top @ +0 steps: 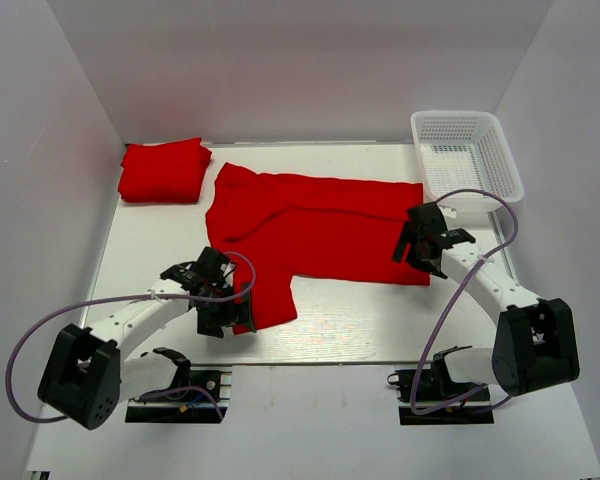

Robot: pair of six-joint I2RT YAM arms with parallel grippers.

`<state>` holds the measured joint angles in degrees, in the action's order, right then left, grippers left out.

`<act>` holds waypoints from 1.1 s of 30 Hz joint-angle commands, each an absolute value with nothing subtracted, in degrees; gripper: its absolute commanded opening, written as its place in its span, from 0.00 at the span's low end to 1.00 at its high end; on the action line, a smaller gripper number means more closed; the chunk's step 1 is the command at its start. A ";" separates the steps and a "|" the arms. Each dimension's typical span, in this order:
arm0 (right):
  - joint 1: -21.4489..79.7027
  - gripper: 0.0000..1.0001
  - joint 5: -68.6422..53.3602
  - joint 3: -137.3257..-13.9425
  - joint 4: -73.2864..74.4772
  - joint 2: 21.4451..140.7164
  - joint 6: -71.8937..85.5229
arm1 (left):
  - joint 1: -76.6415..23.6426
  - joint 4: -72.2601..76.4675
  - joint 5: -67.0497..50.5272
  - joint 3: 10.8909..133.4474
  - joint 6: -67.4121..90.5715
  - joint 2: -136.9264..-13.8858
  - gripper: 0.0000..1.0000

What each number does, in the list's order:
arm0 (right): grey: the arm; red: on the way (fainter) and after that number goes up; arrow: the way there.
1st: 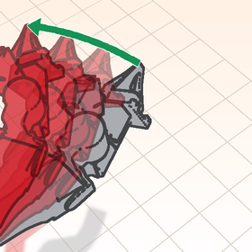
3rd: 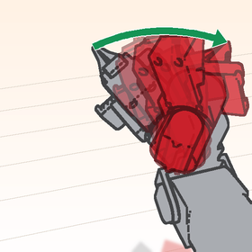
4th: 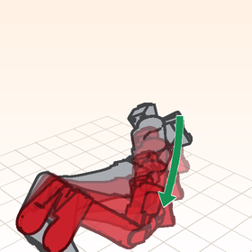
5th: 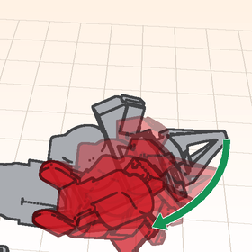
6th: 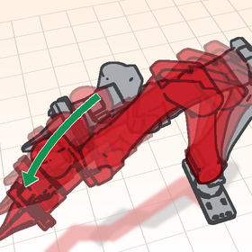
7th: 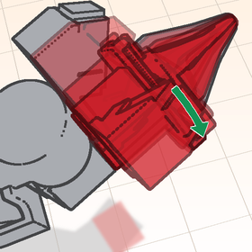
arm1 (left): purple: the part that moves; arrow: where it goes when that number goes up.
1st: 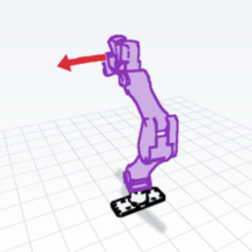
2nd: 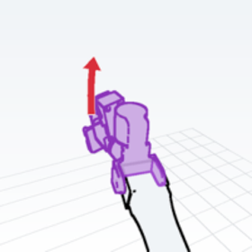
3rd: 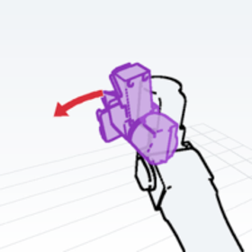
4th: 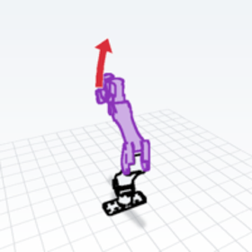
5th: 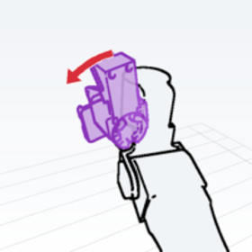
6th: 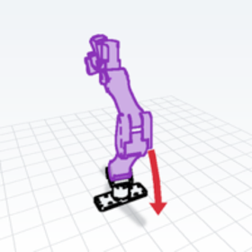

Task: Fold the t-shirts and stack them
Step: Grap the side of the flattened tshirt closest away from the robot with both arms

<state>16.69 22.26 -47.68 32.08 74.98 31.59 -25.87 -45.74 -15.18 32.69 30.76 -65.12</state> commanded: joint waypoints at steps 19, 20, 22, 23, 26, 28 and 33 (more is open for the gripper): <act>7.83 0.90 15.21 -43.24 28.74 74.18 32.52 | -37.08 -36.83 -2.46 34.63 35.68 -78.21 0.71; 7.82 0.90 15.12 -43.24 28.74 74.09 32.00 | -37.61 -37.52 -2.46 34.63 36.38 -78.74 0.71; 7.21 0.90 14.68 -43.15 28.65 73.74 32.08 | -38.14 -38.75 -2.46 34.10 37.08 -79.37 0.70; 6.95 0.90 14.68 -43.07 28.91 73.65 31.73 | -38.14 -39.54 -1.68 34.10 37.09 -79.37 0.68; 6.24 0.90 14.24 -43.07 28.92 73.30 31.20 | -38.14 -41.56 -0.26 32.96 38.67 -78.76 0.64; 5.71 0.90 13.89 -43.15 28.92 73.39 30.68 | -38.14 -43.15 -0.26 32.44 38.67 -77.35 0.61; 5.01 0.90 13.27 -43.42 28.74 73.13 30.32 | -38.67 -44.82 -0.18 32.43 40.25 -75.23 0.61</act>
<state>5.54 14.06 -43.31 29.85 73.95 31.05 -38.17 -41.63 -3.55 35.68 39.16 -74.37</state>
